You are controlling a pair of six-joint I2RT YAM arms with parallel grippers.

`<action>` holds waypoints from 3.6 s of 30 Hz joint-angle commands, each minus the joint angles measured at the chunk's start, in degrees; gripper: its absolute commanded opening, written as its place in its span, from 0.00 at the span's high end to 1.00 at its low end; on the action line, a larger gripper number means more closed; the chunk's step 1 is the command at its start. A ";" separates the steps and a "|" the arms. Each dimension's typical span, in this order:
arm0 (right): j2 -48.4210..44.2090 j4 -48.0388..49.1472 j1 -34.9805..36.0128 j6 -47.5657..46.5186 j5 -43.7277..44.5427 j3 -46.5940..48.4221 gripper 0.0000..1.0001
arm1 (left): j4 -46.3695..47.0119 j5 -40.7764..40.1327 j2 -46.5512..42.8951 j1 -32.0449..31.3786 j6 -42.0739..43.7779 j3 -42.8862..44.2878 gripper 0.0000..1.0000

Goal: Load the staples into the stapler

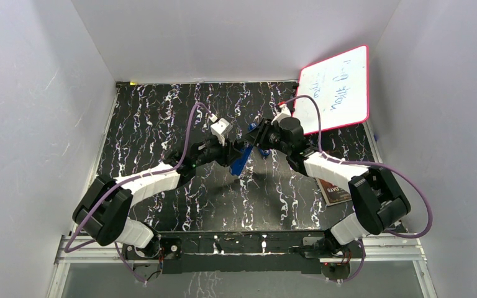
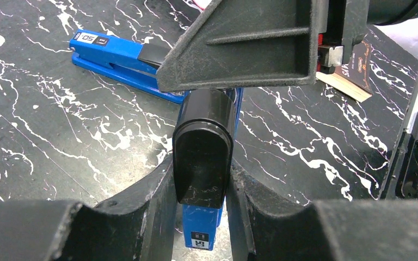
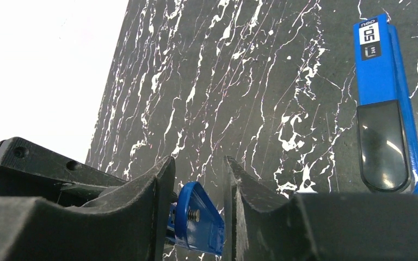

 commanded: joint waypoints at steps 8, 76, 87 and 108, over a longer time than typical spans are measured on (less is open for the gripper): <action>1.12 2.48 0.40 -0.20 -0.67 0.27 0.54 | 8.76 -2.97 -1.38 -0.32 -2.67 1.15 1.00; -1.67 0.59 -16.38 6.73 -17.21 17.97 1.00 | -9.69 -6.33 -40.47 -0.24 3.77 -14.70 0.37; -6.33 4.18 -16.42 12.91 -16.68 12.26 1.00 | 3.24 1.29 -18.92 -0.28 8.71 -5.77 0.25; -8.74 5.82 -16.38 15.20 -17.72 9.39 1.00 | 8.01 7.18 -1.04 -0.36 13.00 3.97 0.52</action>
